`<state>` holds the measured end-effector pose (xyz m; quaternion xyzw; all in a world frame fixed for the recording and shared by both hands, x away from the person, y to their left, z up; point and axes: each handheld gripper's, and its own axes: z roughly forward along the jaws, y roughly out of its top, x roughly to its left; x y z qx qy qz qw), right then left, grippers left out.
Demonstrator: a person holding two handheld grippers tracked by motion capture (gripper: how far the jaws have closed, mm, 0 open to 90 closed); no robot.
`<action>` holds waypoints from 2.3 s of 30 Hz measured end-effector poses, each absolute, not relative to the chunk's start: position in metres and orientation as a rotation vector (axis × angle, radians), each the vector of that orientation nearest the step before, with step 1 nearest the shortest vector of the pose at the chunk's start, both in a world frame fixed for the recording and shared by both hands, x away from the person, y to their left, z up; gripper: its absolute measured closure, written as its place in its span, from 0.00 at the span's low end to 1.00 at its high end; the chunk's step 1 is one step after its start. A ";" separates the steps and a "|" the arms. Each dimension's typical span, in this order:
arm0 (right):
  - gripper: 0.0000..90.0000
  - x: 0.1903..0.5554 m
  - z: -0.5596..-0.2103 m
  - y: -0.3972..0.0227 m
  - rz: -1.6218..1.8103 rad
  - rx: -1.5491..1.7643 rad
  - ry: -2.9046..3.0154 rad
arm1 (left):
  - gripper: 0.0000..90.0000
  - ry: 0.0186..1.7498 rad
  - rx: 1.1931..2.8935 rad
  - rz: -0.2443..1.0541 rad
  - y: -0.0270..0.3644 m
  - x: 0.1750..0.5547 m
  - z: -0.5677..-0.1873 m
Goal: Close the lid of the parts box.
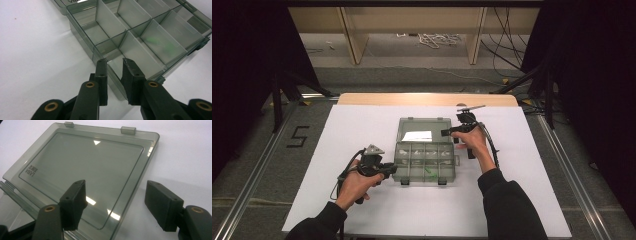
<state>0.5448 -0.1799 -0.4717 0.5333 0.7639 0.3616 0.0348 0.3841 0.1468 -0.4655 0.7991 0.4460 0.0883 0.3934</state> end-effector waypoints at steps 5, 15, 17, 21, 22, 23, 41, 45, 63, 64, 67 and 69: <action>0.40 0.546 -0.475 -0.179 1.132 1.674 2.323 | 0.83 1.132 2.023 0.221 0.147 0.384 -0.466; 0.42 0.547 -0.478 -0.177 1.118 1.709 2.337 | 0.83 1.125 2.037 0.233 0.147 0.384 -0.465; 0.42 0.547 -0.478 -0.177 1.118 1.713 2.335 | 0.83 1.124 2.038 0.234 0.147 0.384 -0.465; 0.46 0.546 -0.478 -0.177 1.123 1.741 2.331 | 0.83 1.121 2.038 0.233 0.147 0.384 -0.466; 0.46 0.546 -0.478 -0.177 1.123 1.741 2.331 | 0.83 1.121 2.038 0.233 0.147 0.384 -0.466; 0.46 0.545 -0.477 -0.176 1.110 1.778 2.332 | 0.83 1.121 2.036 0.232 0.147 0.384 -0.466; 0.73 0.533 -0.460 -0.185 1.255 1.780 2.263 | 0.83 1.111 2.043 0.238 0.146 0.383 -0.466; 0.80 0.529 -0.458 -0.191 1.332 1.716 2.246 | 0.83 1.109 2.046 0.245 0.146 0.383 -0.466; 0.87 0.518 -0.446 -0.197 1.387 1.581 2.263 | 0.83 1.106 2.051 0.249 0.147 0.383 -0.465; 0.87 0.519 -0.447 -0.198 1.380 1.547 2.270 | 0.83 1.105 2.051 0.249 0.147 0.383 -0.465; 0.89 0.520 -0.447 -0.200 1.359 1.494 2.290 | 0.83 1.102 2.052 0.248 0.147 0.383 -0.466; 0.89 0.519 -0.447 -0.200 1.359 1.496 2.291 | 0.83 1.109 2.050 0.250 0.146 0.383 -0.466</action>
